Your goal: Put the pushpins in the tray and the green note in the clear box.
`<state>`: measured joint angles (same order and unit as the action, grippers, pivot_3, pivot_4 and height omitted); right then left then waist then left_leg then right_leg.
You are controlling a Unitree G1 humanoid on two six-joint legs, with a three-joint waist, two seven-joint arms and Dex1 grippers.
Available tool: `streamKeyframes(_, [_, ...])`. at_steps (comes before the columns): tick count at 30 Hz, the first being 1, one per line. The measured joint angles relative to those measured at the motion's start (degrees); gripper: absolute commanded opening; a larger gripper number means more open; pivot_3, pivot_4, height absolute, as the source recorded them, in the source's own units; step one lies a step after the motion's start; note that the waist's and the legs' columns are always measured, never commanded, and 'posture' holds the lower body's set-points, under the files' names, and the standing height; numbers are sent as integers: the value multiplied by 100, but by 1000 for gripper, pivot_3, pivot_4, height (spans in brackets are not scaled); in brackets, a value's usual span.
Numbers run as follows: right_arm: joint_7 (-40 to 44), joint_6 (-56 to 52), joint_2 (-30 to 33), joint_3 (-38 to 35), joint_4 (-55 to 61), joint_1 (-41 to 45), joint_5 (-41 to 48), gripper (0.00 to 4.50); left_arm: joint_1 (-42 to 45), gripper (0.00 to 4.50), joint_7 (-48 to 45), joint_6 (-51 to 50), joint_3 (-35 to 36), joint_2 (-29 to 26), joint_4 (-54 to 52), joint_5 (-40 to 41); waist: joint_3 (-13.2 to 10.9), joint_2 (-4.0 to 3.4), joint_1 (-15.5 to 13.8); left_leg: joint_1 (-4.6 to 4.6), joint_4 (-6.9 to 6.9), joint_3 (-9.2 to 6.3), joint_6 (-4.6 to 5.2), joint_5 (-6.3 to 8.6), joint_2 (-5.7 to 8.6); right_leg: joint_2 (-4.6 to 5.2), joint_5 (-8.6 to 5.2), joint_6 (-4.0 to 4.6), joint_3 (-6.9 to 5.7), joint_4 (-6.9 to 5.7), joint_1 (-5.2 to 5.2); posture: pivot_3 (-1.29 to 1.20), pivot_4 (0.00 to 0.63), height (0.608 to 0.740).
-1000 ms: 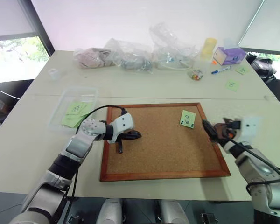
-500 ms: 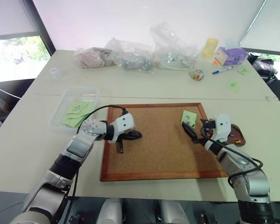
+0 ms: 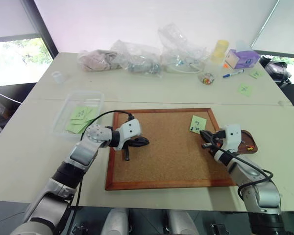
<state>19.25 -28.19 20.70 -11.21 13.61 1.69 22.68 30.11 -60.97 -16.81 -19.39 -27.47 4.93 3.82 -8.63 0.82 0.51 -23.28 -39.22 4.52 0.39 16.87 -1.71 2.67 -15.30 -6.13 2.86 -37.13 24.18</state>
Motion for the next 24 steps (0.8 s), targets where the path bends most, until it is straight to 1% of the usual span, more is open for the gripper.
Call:
streamKeyframes(7, [-31, 80, -119, -29, 3, -48, 5, 173, 0, 0, -10, -1, -3, -6, -6, -7, 0, -1, 0, 0, 0, 0, 0, 0, 0, 0, 0, 0, 0, 0, 0, 0, 150, 737])
streamKeyframes(14, [-129, 628, -251, -127, 80, -147, -9, 173, 8, 0, -19, 25, -27, -24, -20, -94, 0, -1, 4, 1, 0, 0, 0, 0, 0, 0, 0, 0, 0, -1, 0, 0, 150, 737])
streamKeyframes(19, [-252, 957, -377, -373, 212, -157, 11, 173, 44, 0, -38, 32, -59, -41, 3, -107, 0, -1, 8, 2, 0, 1, 0, 0, 0, 0, 0, 0, 0, -1, -1, 0, 150, 737])
streamKeyframes(24, [-383, 973, -544, -538, 243, -202, 188, 173, 54, 0, -46, 41, -69, -47, 7, -108, 1, -2, 9, 2, 0, 1, 0, 0, 0, 1, 0, 0, 1, -2, -1, 0, 150, 737])
